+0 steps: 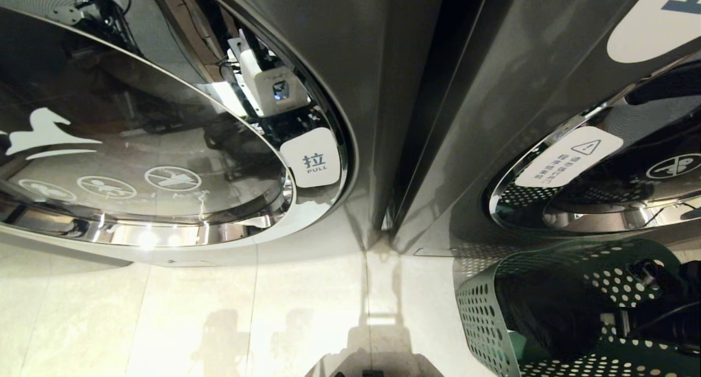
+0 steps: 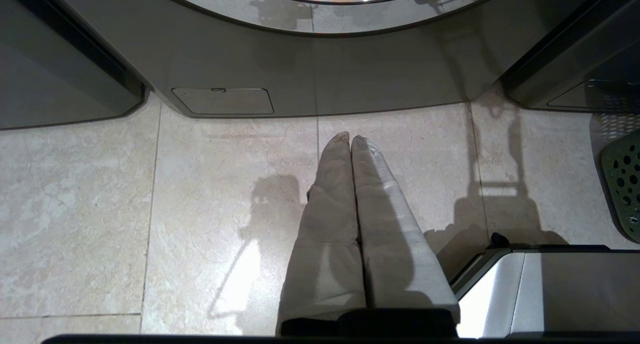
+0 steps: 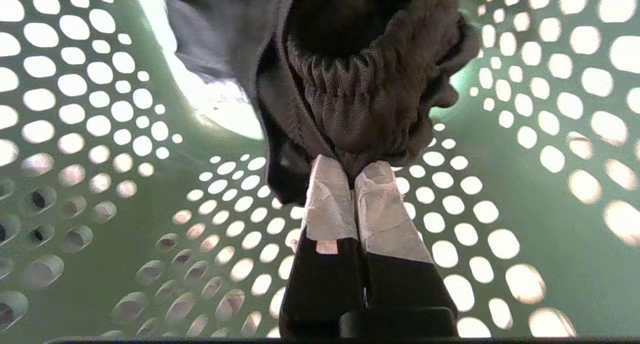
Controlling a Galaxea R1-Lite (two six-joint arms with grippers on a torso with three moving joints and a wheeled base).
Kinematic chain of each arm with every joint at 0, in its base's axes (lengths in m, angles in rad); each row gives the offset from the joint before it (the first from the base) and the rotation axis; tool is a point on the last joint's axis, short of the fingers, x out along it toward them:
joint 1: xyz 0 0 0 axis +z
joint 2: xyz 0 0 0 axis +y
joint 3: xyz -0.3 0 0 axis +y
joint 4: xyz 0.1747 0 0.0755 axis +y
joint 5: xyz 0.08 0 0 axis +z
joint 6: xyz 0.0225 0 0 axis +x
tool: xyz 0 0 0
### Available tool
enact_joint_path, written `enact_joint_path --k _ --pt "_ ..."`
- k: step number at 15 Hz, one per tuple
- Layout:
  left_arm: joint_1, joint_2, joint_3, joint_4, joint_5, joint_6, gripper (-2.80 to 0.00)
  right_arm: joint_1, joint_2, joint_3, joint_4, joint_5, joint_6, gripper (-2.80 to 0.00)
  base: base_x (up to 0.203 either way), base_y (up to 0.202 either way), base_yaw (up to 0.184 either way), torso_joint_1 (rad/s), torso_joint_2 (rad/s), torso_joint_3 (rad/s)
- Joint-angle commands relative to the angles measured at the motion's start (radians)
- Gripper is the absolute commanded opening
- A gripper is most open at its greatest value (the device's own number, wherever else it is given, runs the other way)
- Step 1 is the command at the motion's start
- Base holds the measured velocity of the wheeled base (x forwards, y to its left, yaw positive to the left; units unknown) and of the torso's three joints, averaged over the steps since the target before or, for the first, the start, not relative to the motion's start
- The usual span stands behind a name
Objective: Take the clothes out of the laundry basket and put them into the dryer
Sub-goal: Take the clothes out of the basket
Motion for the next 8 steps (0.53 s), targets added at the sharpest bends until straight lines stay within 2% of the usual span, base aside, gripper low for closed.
enact_joint_path --k 1,8 --pt "0.000 0.000 0.000 -0.001 0.001 0.000 -2.80 0.001 -0.126 0.044 -0.005 -0.003 -0.002 -2.80 0.000 0.000 0.000 0.000 0.00 0.000" --pt "0.000 0.000 0.000 -0.001 0.000 0.000 -2.80 -0.035 -0.339 0.150 -0.005 -0.043 0.008 -2.80 0.000 0.000 0.000 0.000 0.00 0.000"
